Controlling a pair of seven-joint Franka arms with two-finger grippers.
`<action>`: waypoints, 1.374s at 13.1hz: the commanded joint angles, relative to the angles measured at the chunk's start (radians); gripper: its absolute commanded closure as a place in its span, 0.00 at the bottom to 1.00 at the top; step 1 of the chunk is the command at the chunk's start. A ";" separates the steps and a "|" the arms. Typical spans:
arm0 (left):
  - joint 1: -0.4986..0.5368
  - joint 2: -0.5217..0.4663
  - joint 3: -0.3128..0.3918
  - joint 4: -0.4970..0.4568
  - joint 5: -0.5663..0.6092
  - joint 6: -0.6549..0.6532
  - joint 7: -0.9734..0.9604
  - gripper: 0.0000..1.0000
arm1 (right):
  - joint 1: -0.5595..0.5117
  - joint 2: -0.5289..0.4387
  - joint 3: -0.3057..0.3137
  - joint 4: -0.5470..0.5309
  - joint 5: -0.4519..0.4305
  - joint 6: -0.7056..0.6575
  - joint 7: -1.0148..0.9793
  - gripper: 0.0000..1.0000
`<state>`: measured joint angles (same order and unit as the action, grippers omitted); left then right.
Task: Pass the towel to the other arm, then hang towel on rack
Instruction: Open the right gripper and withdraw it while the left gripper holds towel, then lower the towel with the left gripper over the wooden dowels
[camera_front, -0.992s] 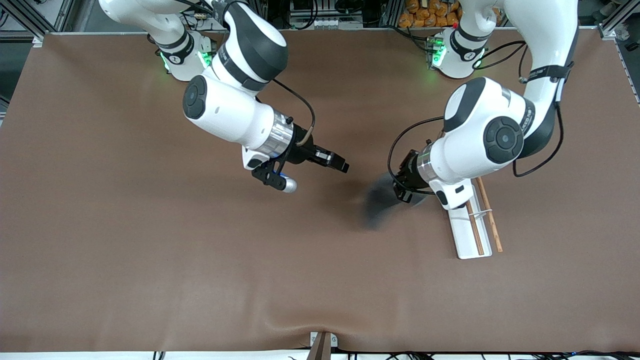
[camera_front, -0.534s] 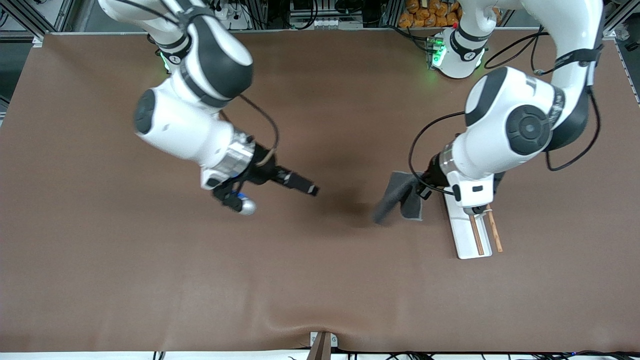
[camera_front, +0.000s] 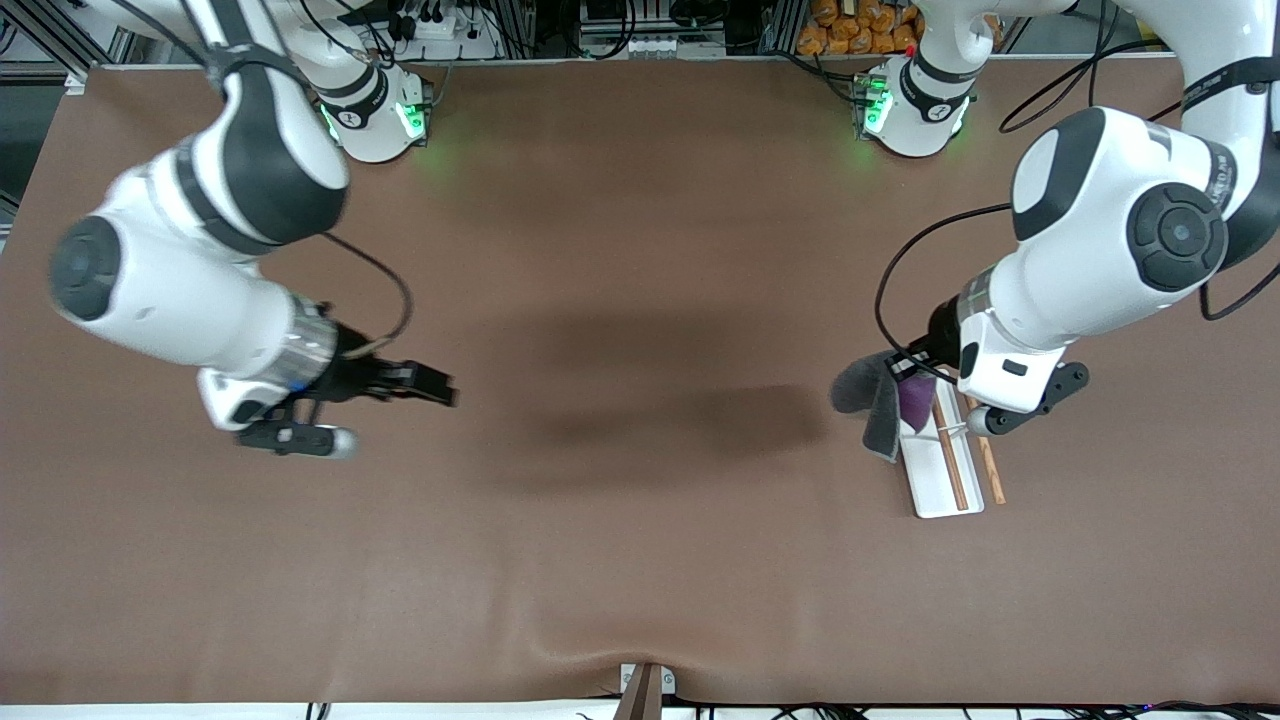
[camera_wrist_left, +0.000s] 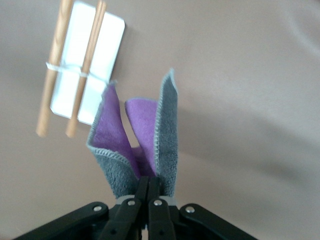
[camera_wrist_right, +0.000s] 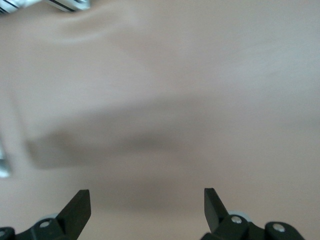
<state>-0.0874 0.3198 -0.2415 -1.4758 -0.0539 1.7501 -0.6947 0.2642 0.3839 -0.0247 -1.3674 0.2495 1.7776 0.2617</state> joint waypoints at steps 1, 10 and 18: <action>0.000 -0.019 -0.010 -0.006 0.098 -0.014 0.134 1.00 | -0.071 -0.056 0.019 -0.010 -0.110 -0.075 -0.100 0.00; 0.031 -0.016 -0.004 -0.009 0.232 -0.014 0.480 1.00 | -0.295 -0.239 0.019 -0.034 -0.263 -0.314 -0.459 0.00; 0.040 0.031 -0.005 -0.009 0.258 0.028 0.664 1.00 | -0.316 -0.398 0.028 -0.131 -0.253 -0.357 -0.291 0.00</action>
<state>-0.0485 0.3358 -0.2419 -1.4845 0.1741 1.7595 -0.0603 -0.0613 0.0330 -0.0110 -1.4532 0.0114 1.4315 -0.0892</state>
